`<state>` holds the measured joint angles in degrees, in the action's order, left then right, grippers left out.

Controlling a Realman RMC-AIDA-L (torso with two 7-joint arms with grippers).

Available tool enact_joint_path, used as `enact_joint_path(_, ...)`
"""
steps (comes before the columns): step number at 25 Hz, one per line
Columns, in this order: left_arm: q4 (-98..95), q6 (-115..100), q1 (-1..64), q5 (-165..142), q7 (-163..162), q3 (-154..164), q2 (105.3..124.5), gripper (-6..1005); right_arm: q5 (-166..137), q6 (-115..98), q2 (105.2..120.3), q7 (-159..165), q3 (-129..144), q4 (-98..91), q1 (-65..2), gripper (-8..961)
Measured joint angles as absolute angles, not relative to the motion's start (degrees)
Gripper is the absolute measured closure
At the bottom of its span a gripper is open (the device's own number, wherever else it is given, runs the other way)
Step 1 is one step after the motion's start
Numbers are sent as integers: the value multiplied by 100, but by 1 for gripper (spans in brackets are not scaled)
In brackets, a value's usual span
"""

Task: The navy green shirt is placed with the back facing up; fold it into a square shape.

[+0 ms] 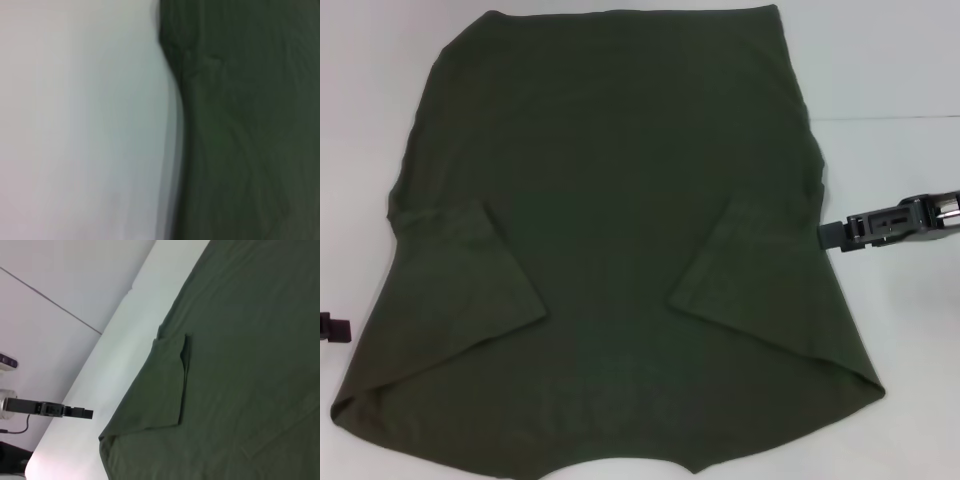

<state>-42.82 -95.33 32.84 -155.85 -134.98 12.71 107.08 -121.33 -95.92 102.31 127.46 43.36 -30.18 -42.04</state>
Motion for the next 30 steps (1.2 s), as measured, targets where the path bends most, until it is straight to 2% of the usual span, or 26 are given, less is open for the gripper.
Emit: enact_joint_path(30,-3873,-9342,3365,-15784,-13581,1875,10747,50,-12198,-9568,10230,12621,4351,-2962,-4151,102)
